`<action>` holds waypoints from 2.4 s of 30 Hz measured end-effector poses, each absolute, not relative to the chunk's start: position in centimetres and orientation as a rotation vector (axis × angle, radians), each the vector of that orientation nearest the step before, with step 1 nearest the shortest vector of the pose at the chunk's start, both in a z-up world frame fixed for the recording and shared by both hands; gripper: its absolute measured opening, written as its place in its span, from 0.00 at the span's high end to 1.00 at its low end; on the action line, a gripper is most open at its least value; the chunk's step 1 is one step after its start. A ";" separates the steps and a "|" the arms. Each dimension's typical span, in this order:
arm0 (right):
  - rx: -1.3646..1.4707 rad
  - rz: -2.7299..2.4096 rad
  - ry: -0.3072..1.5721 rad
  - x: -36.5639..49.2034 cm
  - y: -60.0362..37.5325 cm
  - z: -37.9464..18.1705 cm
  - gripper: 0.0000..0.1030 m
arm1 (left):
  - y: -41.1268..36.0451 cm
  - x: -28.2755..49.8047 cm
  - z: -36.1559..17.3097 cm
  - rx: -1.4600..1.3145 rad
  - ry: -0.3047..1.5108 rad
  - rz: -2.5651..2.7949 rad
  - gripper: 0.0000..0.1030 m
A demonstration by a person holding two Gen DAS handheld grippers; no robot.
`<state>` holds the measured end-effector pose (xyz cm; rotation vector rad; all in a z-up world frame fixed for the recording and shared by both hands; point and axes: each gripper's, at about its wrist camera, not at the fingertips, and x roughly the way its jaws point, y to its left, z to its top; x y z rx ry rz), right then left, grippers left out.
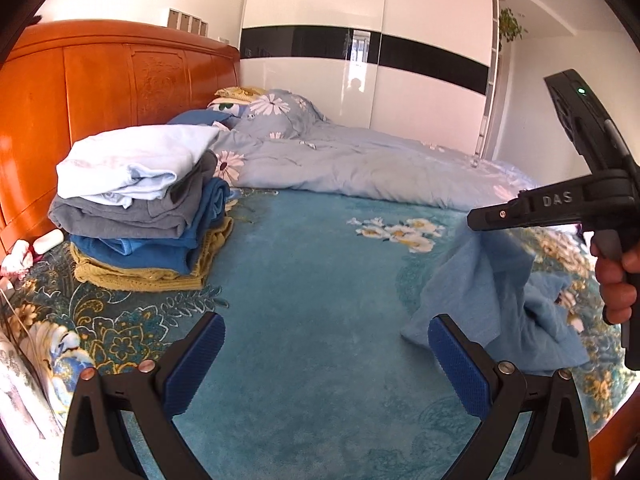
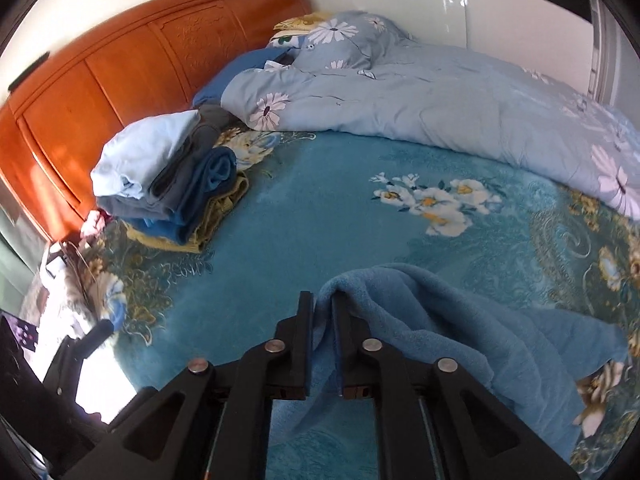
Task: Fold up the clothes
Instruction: 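Carry the sweater with the right gripper and lower it onto the bed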
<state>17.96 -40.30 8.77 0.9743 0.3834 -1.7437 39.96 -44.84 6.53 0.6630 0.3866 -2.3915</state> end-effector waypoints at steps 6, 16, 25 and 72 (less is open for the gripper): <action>0.886 -1.789 0.377 17.8 -37.4 11.3 0.61 | -43.8 39.7 7.7 0.604 0.349 -2.458 0.00; 1.025 -1.795 0.571 18.0 -33.3 2.4 0.55 | -42.9 39.2 6.5 0.664 0.336 -2.473 0.00; 1.108 -1.823 0.736 17.2 -36.2 -4.4 0.59 | -43.6 39.9 5.7 0.673 0.368 -2.402 0.00; 1.333 -2.469 0.257 -6.2 -2.6 2.2 0.87 | -28.3 16.2 3.1 1.043 -0.414 -2.933 0.00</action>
